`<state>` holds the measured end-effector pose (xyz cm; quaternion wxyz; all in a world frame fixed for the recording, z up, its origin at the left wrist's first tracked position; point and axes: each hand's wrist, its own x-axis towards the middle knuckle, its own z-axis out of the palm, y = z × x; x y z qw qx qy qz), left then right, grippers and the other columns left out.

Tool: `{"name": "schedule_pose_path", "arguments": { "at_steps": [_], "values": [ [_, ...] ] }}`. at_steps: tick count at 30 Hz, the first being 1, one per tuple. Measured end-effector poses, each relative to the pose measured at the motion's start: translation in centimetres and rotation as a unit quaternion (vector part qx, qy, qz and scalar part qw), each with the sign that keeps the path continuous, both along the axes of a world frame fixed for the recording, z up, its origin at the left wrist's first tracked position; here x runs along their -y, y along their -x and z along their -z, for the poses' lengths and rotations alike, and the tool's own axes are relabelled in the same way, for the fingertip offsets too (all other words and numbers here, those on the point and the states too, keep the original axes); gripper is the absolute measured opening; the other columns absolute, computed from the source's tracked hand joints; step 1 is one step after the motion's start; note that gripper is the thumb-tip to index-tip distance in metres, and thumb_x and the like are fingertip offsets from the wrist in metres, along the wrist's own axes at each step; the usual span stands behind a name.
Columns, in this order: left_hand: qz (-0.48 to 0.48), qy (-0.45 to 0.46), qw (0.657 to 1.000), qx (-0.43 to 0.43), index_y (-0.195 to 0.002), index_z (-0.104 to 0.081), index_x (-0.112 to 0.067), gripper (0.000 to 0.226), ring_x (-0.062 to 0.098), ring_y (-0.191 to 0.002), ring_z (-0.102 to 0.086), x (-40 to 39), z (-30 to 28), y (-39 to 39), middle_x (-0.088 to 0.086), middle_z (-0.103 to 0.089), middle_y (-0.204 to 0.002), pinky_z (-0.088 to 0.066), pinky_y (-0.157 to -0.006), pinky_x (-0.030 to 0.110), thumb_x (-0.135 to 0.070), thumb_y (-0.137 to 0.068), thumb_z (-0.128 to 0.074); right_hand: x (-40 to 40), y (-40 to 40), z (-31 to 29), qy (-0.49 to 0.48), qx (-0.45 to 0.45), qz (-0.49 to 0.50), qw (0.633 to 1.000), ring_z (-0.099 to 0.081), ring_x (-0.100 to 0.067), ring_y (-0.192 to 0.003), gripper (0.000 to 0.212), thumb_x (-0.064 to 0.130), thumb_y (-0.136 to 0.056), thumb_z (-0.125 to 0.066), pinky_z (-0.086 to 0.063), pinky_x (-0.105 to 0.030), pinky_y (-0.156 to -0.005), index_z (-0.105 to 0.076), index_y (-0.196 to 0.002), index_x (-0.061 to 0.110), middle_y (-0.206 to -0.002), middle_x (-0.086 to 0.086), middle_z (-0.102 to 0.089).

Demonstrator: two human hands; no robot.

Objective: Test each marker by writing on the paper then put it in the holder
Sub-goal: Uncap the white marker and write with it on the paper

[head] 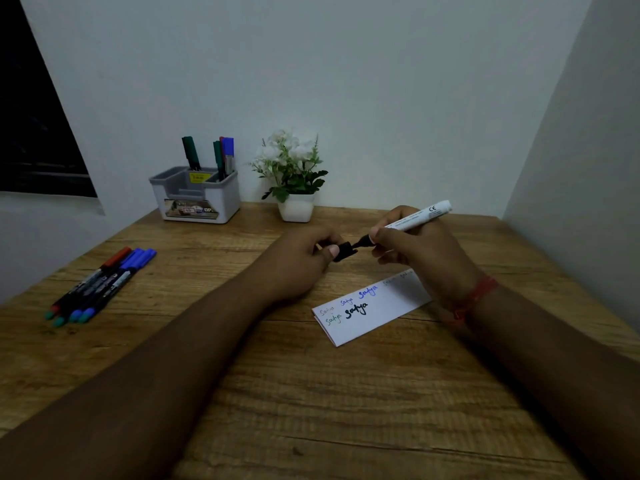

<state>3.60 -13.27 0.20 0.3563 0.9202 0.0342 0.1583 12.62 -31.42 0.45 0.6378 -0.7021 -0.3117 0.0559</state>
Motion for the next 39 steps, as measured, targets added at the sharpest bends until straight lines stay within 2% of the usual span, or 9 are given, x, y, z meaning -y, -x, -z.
{"name": "schedule_pose_path", "arguments": {
  "at_steps": [7, 11, 15, 21, 26, 31, 34, 37, 39],
  "values": [
    [0.023, -0.003, 1.000, -0.002, -0.110, -0.066, -0.026, 0.017, -0.015, -0.065, -0.053, 0.4, -0.1, 0.2, -0.015, -0.062, -0.080, -0.036, -0.052, 0.008, -0.023, -0.103, -0.051, -0.1, -0.1, 0.5, 0.007, -0.008, -0.023, 1.000, -0.069, -0.020, -0.080, 0.012, 0.011, -0.088, -0.075, -0.056, -0.038, -0.076, -0.064, -0.090, 0.008, -0.085, -0.011, -0.071],
    [0.040, 0.046, 0.998, 0.015, -0.108, -0.066, -0.021, 0.018, -0.013, -0.058, -0.054, 0.3, -0.1, 0.3, -0.016, -0.063, -0.073, -0.036, -0.051, 0.006, -0.020, -0.104, -0.049, 0.0, -0.6, 0.6, -0.024, -0.047, -0.060, 0.997, -0.062, -0.021, -0.079, 0.014, 0.011, -0.085, -0.079, -0.051, -0.032, -0.070, -0.065, -0.087, 0.012, -0.081, -0.009, -0.065],
    [0.050, 0.069, 0.996, 0.010, -0.092, -0.064, -0.018, 0.025, -0.007, -0.056, -0.054, 0.4, -0.2, 0.4, -0.022, -0.061, -0.060, -0.038, -0.052, 0.005, -0.022, -0.106, -0.043, 0.1, -0.5, 0.3, -0.066, -0.101, -0.103, 0.987, -0.061, -0.017, -0.073, 0.017, 0.007, -0.080, -0.077, -0.053, -0.027, -0.068, -0.063, -0.088, 0.006, -0.076, -0.007, -0.062],
    [0.047, 0.041, 0.998, 0.032, -0.084, -0.055, -0.031, 0.032, 0.003, -0.067, -0.051, 0.9, -0.1, -0.2, -0.011, -0.056, -0.074, -0.040, -0.067, 0.028, -0.025, -0.108, -0.036, -0.2, -0.1, -0.6, -0.099, -0.090, -0.133, 0.982, -0.060, -0.018, -0.071, 0.018, 0.003, -0.077, -0.074, -0.053, -0.025, -0.066, -0.057, -0.082, 0.003, -0.075, -0.011, -0.060],
    [0.056, 0.068, 0.996, 0.011, -0.087, -0.058, -0.029, 0.032, 0.010, -0.070, -0.050, 1.2, 0.1, -0.2, -0.003, -0.060, -0.081, -0.041, -0.069, 0.032, -0.028, -0.108, -0.033, -0.1, 0.1, -0.6, -0.059, -0.022, -0.101, 0.993, -0.061, -0.028, -0.082, 0.020, 0.013, -0.076, -0.078, -0.054, -0.033, -0.074, -0.061, -0.083, 0.006, -0.086, -0.020, -0.062],
    [0.043, 0.087, 0.995, 0.001, -0.096, -0.061, -0.032, 0.028, 0.002, -0.072, -0.058, 0.5, 0.0, 0.2, -0.011, -0.065, -0.088, -0.044, -0.068, 0.025, -0.032, -0.108, -0.035, -1.1, 0.5, 0.3, -0.029, -0.003, -0.038, 0.999, -0.069, -0.025, -0.096, 0.010, 0.015, -0.092, -0.071, -0.059, -0.035, -0.084, -0.064, -0.095, 0.008, -0.095, -0.013, -0.069],
    [0.016, 0.014, 1.000, 0.001, -0.107, -0.060, -0.029, 0.023, 0.009, -0.089, -0.059, -0.7, -0.1, 0.1, -0.008, -0.064, -0.100, -0.040, -0.069, 0.026, -0.036, -0.107, -0.038, -1.7, 0.9, 0.0, -0.067, -0.058, -0.045, 0.995, -0.072, -0.028, -0.106, 0.011, 0.014, -0.099, -0.061, -0.059, -0.042, -0.089, -0.057, -0.103, 0.005, -0.106, -0.015, -0.070],
    [-0.017, -0.075, 0.996, -0.046, -0.145, -0.040, -0.024, 0.047, 0.022, -0.130, -0.045, -2.8, -0.4, -0.7, 0.005, -0.044, -0.147, -0.041, -0.102, 0.040, -0.046, -0.104, -0.039, -2.3, 1.2, -0.6, -0.065, -0.105, -0.051, 0.991, -0.074, -0.034, -0.100, 0.012, 0.016, -0.103, -0.053, -0.061, -0.047, -0.087, -0.049, -0.109, 0.007, -0.108, -0.021, -0.069],
    [-0.039, -0.151, 0.984, -0.086, -0.156, -0.020, -0.024, 0.064, 0.030, -0.148, -0.024, -4.0, -0.9, -1.0, 0.007, -0.021, -0.163, -0.025, -0.116, 0.055, -0.055, -0.102, -0.036, -2.9, 1.5, -0.6, -0.010, -0.101, -0.050, 0.994, -0.075, -0.036, -0.092, 0.011, 0.019, -0.105, -0.050, -0.062, -0.049, -0.084, -0.048, -0.109, 0.009, -0.101, -0.021, -0.066]
  ]
}}
